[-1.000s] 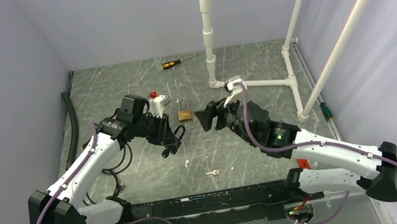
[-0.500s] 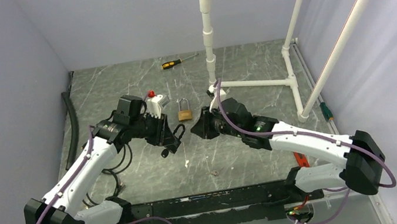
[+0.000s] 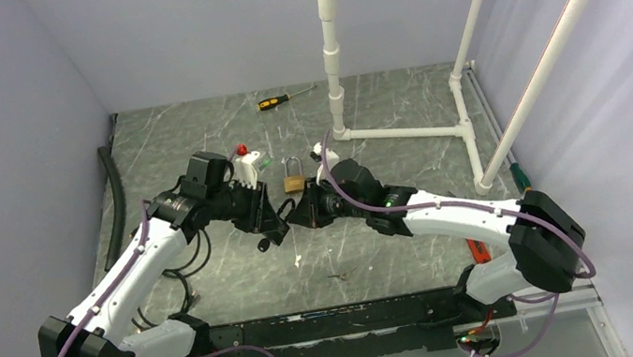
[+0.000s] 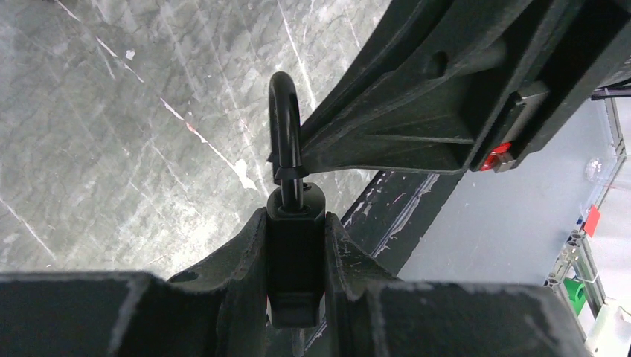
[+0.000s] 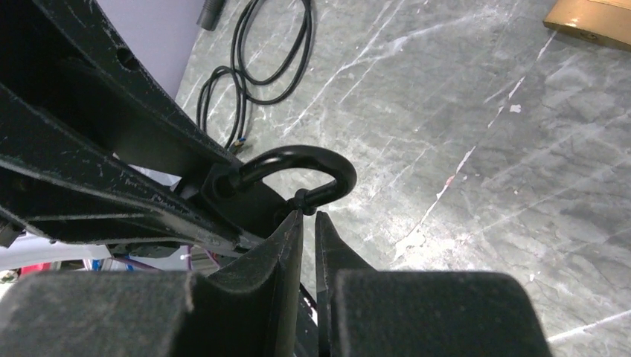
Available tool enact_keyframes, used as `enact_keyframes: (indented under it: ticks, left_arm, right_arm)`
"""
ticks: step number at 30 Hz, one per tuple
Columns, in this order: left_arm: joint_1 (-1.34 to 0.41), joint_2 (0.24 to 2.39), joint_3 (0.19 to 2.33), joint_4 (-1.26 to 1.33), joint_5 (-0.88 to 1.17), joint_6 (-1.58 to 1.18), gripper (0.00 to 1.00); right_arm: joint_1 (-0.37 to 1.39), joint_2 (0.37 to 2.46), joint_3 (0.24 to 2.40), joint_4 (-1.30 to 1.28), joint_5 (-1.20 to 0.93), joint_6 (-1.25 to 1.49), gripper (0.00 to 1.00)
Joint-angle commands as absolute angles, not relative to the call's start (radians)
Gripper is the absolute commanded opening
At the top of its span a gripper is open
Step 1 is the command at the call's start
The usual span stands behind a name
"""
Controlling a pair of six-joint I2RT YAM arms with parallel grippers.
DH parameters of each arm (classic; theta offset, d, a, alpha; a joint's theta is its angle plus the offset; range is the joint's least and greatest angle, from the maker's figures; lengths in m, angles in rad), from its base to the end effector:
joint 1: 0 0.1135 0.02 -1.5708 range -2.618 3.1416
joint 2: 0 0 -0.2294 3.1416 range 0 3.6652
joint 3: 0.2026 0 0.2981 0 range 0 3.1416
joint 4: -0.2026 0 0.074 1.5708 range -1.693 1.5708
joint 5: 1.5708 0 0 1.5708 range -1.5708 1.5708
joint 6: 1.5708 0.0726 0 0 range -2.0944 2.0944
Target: Unlock with the key
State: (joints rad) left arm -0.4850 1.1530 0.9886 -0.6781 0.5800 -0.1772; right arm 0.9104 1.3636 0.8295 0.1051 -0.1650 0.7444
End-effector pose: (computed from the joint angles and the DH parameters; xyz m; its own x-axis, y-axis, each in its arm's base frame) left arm 0.2597 -0.1818 0.2340 -0.7755 0.2420 -0.5831 0.5851 0.6223 -0.5199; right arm 0.2280 0.3130 0.1804 -0.7776 0.0884 -0.6226 -0.4675 0.5809 0.6664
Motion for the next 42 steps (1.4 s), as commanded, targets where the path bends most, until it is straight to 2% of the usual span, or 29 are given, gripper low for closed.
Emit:
enact_keyframes:
  ticks: [1,10,14,17,21,28,32,42]
  left_arm:
    - [-0.485,1.136,1.021,-0.620,0.669,-0.168,0.00]
    - [-0.486,1.131,1.020,-0.608,0.721,-0.171,0.00]
    - [-0.485,1.129,1.020,-0.602,0.746,-0.174,0.00]
    - [-0.485,1.123,1.020,-0.601,0.765,-0.174,0.00]
    - [-0.485,1.099,1.019,-0.595,0.766,-0.170,0.00]
    - [-0.483,1.116,1.034,-0.666,0.470,-0.178,0.00]
    - [-0.483,1.177,1.056,-0.735,0.285,-0.273,0.00]
    - [-0.482,1.200,0.936,-0.669,0.004,-0.517,0.00]
  right_arm:
    - [0.911,1.389,0.879,0.190,-0.186,0.760,0.12]
    - [0.901,1.410,0.913,0.240,-0.129,0.703,0.08]
    - [0.899,1.362,0.815,0.480,-0.141,0.678,0.08]
    - [0.899,1.345,0.746,0.673,-0.178,0.687,0.12]
    - [0.899,1.336,0.713,0.801,-0.249,0.704,0.16]
    - [0.900,1.237,0.729,0.482,-0.214,0.628,0.17]
    - [0.901,1.180,0.684,0.298,-0.199,0.592,0.18]
    - [0.900,1.065,0.601,0.137,-0.141,0.584,0.18]
